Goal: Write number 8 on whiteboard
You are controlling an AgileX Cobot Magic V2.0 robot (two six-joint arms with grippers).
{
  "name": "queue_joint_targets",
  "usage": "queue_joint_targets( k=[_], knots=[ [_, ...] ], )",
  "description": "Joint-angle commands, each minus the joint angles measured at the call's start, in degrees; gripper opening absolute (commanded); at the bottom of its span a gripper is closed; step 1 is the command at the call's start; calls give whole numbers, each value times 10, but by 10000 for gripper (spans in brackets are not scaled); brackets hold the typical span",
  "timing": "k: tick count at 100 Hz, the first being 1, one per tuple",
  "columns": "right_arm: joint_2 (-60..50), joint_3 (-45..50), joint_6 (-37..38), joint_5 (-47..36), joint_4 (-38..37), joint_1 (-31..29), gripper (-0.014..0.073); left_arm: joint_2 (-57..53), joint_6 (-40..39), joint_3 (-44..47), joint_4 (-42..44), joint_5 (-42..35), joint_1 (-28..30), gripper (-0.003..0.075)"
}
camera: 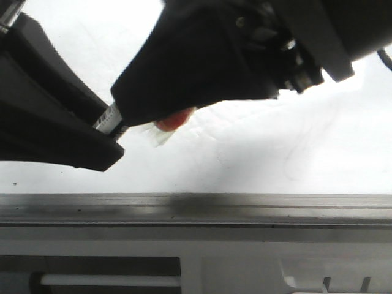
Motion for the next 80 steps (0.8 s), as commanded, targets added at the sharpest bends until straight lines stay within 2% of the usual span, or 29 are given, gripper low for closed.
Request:
queue_joint_targets(
  k=[1, 7, 23, 30, 37, 50, 56, 80],
  knots=[
    [-6, -19, -2, -24, 18, 1, -39, -7, 10, -19, -20, -17, -3, -20],
    [-6, -19, -2, -26, 18, 1, -66, -7, 10, -19, -20, -17, -3, -20],
    [-6, -19, -2, -27, 18, 1, -63, -7, 10, -19, -32, -17, -3, -19],
    [-6, -19, -2, -27, 18, 1, -63, -7, 10, -19, -47, -17, -3, 13],
    [-6, -19, -2, -24, 18, 1, -63, -7, 10, -19, -64, -18, -3, 122],
    [-6, -19, -2, -11, 14, 1, -62, -7, 8, -19, -81, -27, -3, 412],
    [-6, -19, -2, -6, 12, 1, -62, -11, 8, -19, -96, -33, -2, 481],
    [-13, -19, -2, 16, -10, 1, -46, -57, 7, -18, -162, -61, -1, 471]
  ],
)
